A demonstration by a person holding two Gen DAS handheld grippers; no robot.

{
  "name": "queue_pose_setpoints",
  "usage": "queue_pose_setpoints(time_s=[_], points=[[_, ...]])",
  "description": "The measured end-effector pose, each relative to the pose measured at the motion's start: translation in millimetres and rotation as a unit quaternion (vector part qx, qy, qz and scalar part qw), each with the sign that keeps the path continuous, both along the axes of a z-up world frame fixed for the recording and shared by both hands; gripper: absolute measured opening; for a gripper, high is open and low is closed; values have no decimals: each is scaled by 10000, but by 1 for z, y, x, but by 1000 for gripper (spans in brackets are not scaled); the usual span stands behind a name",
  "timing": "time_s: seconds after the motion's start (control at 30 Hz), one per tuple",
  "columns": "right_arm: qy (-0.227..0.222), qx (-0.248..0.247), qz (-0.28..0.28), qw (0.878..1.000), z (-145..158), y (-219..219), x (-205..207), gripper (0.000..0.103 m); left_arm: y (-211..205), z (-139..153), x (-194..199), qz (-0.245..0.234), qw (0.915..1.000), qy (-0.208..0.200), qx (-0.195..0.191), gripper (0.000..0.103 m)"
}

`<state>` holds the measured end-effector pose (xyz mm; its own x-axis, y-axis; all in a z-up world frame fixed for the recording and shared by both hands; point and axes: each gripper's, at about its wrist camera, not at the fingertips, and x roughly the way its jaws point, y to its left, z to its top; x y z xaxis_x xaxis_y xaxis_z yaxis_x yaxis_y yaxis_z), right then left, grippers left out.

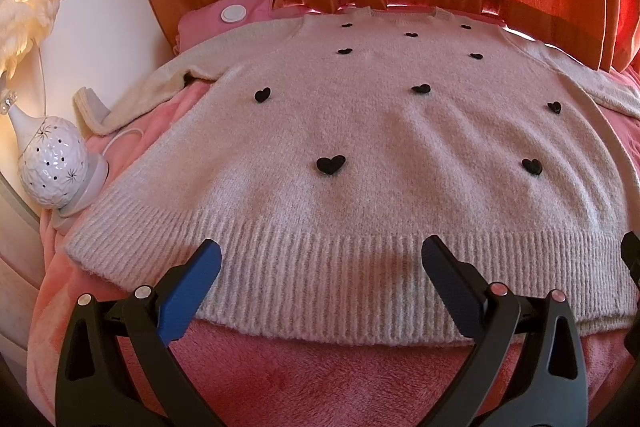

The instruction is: Fold small clothes

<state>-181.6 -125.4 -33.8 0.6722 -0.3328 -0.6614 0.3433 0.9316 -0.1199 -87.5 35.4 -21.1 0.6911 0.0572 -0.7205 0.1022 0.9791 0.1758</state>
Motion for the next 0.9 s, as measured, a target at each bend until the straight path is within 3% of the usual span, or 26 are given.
queue_pose_setpoints(time_s=[0.63,0.77,0.9], points=[[-33,165,49,9998,-2,-4,4,92,1,0,1,-14,10000,34,-27,98],[-322,626,-45,9975,20,-38,8,92,2,13,6,-128,9995,-4,-278,98],[-919,1173,-554,9873,68,-122,16,92,2,45,22,-271,9969,-235,-696,98]])
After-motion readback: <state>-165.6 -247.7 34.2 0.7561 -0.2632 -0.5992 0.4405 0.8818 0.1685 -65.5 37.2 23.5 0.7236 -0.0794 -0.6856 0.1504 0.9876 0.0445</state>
